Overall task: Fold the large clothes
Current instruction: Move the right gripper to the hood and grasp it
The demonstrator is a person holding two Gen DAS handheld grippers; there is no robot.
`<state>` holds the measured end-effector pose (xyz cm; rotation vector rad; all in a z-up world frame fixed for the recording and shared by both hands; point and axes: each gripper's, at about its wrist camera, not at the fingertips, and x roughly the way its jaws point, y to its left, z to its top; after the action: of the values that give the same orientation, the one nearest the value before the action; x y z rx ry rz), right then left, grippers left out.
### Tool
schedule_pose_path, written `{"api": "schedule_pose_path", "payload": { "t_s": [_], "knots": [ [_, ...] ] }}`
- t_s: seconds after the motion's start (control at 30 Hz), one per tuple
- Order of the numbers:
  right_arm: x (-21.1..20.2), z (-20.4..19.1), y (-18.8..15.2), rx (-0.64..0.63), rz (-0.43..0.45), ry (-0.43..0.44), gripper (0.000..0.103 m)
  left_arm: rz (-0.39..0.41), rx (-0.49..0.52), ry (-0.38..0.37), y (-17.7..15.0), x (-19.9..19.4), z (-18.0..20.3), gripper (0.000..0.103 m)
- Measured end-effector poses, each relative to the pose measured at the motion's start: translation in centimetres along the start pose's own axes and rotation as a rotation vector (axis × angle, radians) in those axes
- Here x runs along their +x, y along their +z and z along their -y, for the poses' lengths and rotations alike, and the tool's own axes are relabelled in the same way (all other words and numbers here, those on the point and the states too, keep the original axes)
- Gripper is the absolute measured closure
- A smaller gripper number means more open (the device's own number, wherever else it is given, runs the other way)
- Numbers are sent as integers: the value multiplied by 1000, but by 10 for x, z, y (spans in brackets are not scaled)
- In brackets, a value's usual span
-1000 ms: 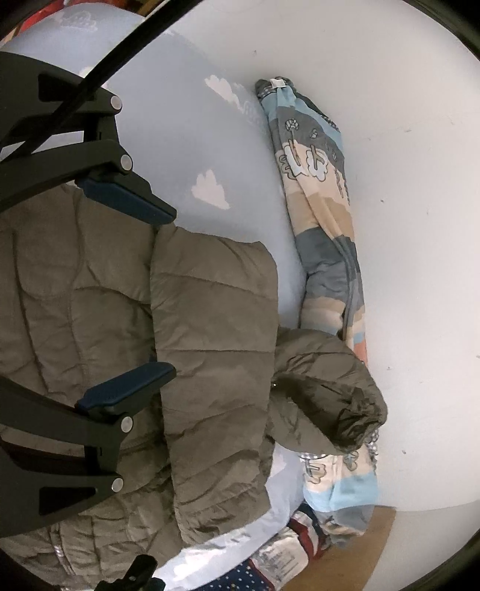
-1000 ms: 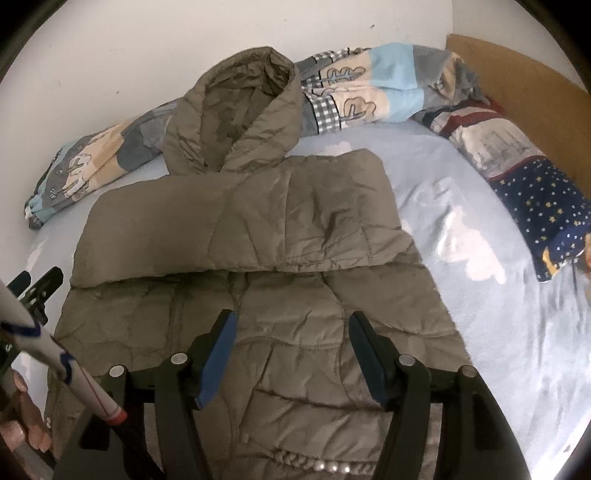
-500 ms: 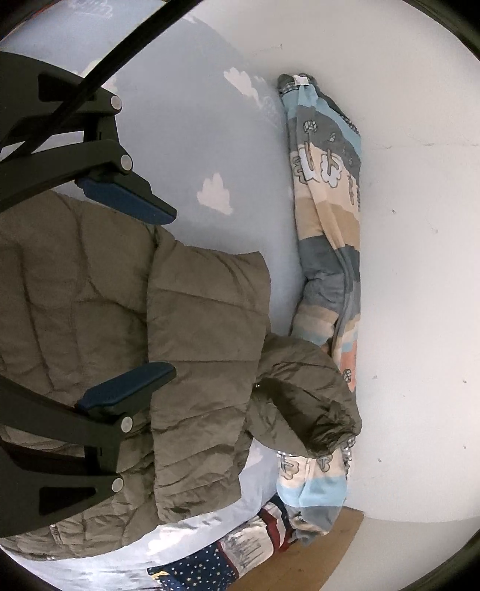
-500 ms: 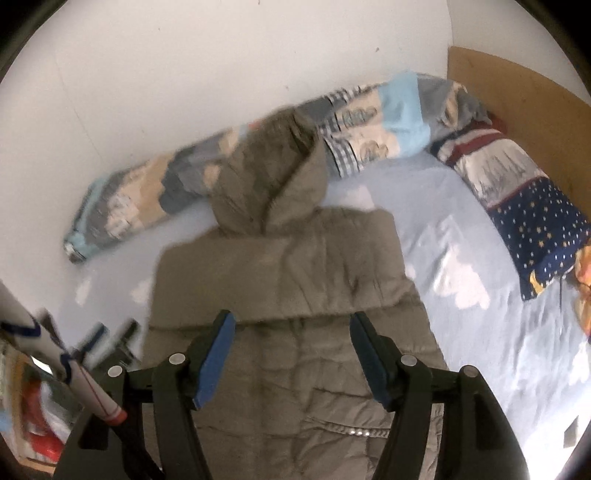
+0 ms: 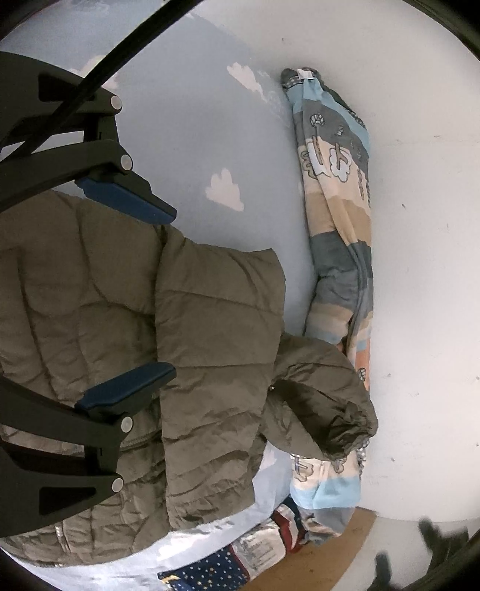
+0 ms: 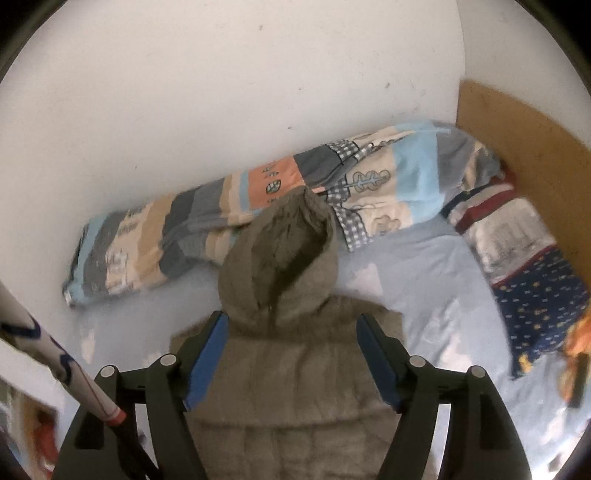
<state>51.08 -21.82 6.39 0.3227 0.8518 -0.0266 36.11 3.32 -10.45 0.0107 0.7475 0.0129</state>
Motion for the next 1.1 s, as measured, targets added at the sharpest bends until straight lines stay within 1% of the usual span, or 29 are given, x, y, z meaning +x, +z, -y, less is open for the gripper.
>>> {"api": "schedule_pose_path", "payload": {
  "t_s": [0.1,0.17,0.2,0.27,0.33,0.4,0.43,0.53,0.6,0.63,0.67,0.7,0.73,0.77,0.8,0.83,0.87,0.9,0.97,1.03,1.1],
  "knots": [
    [41,0,19,-4,0,-9,27,-25,-9,-25,-2,9,0,27],
    [84,6,29,13,-27,-3,26,-39,-12,-48,-3,14,-1,27],
    [99,10,31,22,-31,-8,26,-41,-4,-54,-3,17,-2,27],
    [136,20,39,40,-30,-15,26,-38,29,-45,-4,21,0,27],
    [166,30,46,58,-24,-14,27,-16,53,-34,-1,21,-1,27],
    [199,41,55,82,-19,-5,26,-19,63,-63,13,27,-2,27],
    [208,44,58,83,-19,-5,26,-24,61,-86,23,31,-2,27],
    [244,54,72,73,-13,-12,26,-23,36,-122,61,51,-1,27],
    [261,58,78,46,4,-21,27,-35,44,-159,86,69,9,26],
    [267,59,79,35,8,-34,27,-26,46,-173,94,77,16,26],
    [277,62,79,23,14,-55,27,-22,55,-190,109,87,22,21],
    [283,64,78,15,18,-58,30,-29,87,-213,126,101,34,20],
    [289,67,77,5,22,-47,52,-32,107,-212,136,109,39,20],
    [295,69,75,-4,13,-48,72,-18,136,-174,152,120,50,20],
    [296,72,73,-1,12,-62,95,6,161,-150,164,126,59,20],
    [292,75,71,7,29,-48,95,21,183,-153,174,133,66,20],
    [286,77,69,15,51,-12,95,28,200,-155,188,143,75,20],
    [281,78,68,14,61,0,96,31,201,-152,194,148,79,20],
    [268,77,64,12,83,36,96,31,193,-155,209,162,85,20],
    [253,73,58,-14,107,55,96,55,172,-135,218,170,89,20],
    [242,70,52,-34,116,76,96,63,167,-165,226,178,92,20]
  ]
}}
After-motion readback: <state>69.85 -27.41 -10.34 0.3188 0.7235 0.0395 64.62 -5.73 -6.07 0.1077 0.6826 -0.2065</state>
